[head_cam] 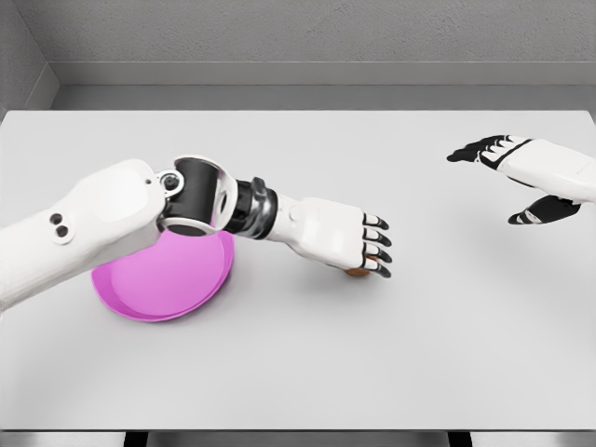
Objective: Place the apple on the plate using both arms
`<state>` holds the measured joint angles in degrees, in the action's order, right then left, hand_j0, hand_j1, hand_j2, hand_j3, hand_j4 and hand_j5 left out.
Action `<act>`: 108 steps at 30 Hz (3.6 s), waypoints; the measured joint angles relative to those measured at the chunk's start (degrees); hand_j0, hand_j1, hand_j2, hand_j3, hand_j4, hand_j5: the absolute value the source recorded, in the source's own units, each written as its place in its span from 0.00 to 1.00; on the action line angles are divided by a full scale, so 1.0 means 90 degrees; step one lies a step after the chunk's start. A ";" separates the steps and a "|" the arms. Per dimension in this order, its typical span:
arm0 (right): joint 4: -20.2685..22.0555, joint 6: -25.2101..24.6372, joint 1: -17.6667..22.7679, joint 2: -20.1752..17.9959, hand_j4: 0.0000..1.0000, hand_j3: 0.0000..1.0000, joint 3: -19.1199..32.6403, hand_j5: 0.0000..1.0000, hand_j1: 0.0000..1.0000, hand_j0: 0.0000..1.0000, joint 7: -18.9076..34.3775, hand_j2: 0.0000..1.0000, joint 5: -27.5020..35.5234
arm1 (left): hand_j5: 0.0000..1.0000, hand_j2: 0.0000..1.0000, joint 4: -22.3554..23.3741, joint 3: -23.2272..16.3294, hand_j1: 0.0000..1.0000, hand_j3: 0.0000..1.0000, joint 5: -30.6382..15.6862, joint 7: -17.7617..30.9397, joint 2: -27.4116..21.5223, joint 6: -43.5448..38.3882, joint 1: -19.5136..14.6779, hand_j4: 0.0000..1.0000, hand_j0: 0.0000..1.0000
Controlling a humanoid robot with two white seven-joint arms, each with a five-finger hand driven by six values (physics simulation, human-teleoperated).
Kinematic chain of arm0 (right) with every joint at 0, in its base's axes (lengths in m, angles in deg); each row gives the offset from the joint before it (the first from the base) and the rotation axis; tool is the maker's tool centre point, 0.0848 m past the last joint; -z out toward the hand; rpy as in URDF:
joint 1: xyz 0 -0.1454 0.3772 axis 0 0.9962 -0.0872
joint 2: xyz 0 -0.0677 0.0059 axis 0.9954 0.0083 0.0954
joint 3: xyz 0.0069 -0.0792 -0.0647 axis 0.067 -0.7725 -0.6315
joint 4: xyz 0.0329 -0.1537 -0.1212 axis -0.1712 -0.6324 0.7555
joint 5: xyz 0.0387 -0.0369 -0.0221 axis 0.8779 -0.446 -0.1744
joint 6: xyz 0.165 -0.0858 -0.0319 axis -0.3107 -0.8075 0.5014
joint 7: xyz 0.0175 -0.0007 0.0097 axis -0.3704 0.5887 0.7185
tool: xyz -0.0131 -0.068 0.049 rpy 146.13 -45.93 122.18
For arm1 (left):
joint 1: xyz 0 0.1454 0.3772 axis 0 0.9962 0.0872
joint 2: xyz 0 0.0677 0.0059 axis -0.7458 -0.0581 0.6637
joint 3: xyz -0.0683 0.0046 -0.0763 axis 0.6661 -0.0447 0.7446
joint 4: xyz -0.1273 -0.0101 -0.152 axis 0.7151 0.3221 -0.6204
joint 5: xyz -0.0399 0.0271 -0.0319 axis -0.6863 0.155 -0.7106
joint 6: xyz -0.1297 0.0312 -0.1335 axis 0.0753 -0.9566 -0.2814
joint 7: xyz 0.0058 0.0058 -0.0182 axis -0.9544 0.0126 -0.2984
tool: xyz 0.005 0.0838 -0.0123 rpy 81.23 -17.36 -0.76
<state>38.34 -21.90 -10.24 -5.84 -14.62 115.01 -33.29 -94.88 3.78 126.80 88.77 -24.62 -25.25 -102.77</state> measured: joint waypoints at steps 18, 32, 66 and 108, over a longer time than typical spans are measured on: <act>-0.0046 0.0000 0.0039 -0.0043 1.00 1.00 0.0005 1.00 1.00 1.00 0.0000 1.00 0.0000 | 1.00 1.00 0.0503 -0.0116 1.00 1.00 0.0489 0.0400 0.0439 0.0001 0.0000 1.00 1.00; -0.0047 0.0000 0.0059 -0.0054 1.00 1.00 0.0006 1.00 1.00 1.00 0.0000 1.00 0.0000 | 1.00 1.00 0.0836 -0.0098 1.00 1.00 0.0638 0.0587 0.0657 -0.0003 0.0059 1.00 1.00; -0.0057 0.0000 0.0029 -0.0059 1.00 1.00 0.0006 1.00 1.00 1.00 0.0000 1.00 0.0000 | 0.16 0.16 0.1046 -0.0077 0.16 0.16 0.0584 0.0681 0.0689 -0.0017 0.0137 0.16 0.16; -0.0058 0.0000 0.0020 -0.0054 1.00 1.00 0.0006 1.00 1.00 1.00 0.0000 1.00 0.0001 | 0.16 0.16 -0.1031 0.0654 0.16 0.16 -0.0977 0.0759 -0.3787 0.0003 0.0586 0.16 0.16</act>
<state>37.81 -21.90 -10.06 -6.32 -14.57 115.01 -33.29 -104.15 9.67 118.01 95.60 -58.70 -25.22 -97.50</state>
